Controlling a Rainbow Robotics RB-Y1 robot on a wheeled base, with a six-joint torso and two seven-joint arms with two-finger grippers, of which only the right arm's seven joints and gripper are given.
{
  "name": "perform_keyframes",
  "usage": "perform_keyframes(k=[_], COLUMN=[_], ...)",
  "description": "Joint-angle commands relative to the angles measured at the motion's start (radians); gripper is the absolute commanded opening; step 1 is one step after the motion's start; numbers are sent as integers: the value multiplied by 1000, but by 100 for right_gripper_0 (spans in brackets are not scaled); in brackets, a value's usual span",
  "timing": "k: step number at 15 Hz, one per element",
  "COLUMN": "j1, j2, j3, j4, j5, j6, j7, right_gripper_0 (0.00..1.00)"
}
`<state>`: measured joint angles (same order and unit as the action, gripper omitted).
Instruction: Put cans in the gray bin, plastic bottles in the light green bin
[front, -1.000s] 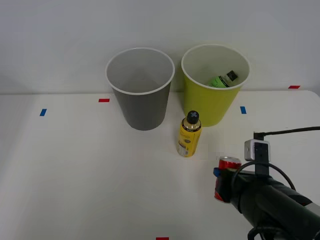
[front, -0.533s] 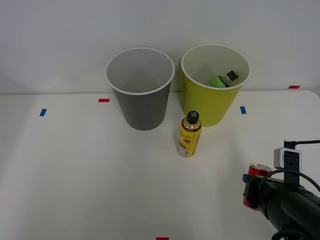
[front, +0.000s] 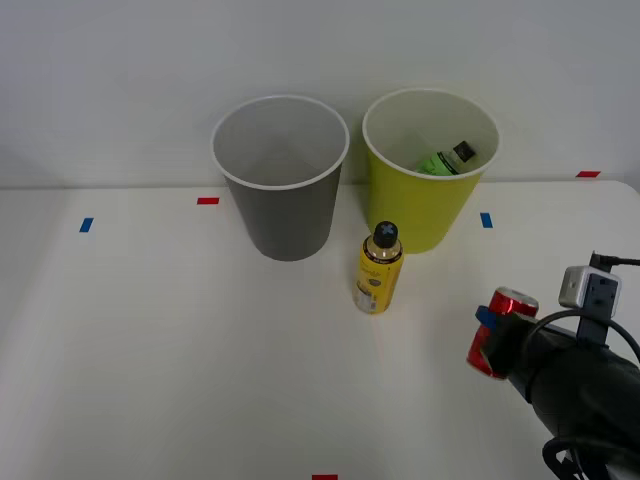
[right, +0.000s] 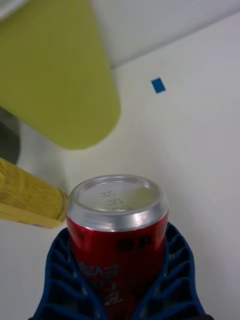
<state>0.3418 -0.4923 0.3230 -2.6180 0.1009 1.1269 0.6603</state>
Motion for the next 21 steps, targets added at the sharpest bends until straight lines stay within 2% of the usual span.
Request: perform_keyframes(k=[1, 4, 7, 11, 15, 17, 21], j1=[-1, -24, -78, -216, -386, -500, -722], j2=[77, 112, 138, 187, 224, 248, 373], j3=[-51, -110, -140, -145, -99, -47, -30], j4=[0, 0, 0, 24, 190, 306, 559], j5=[-66, -141, -210, -210, -150, -109, -121], j6=[-194, -355, -618, -673, -743, -743, -743], j7=[-4, -18, -33, -5, 44, 122, 252], right_gripper_0=[0, 0, 0, 0, 0, 0, 0])
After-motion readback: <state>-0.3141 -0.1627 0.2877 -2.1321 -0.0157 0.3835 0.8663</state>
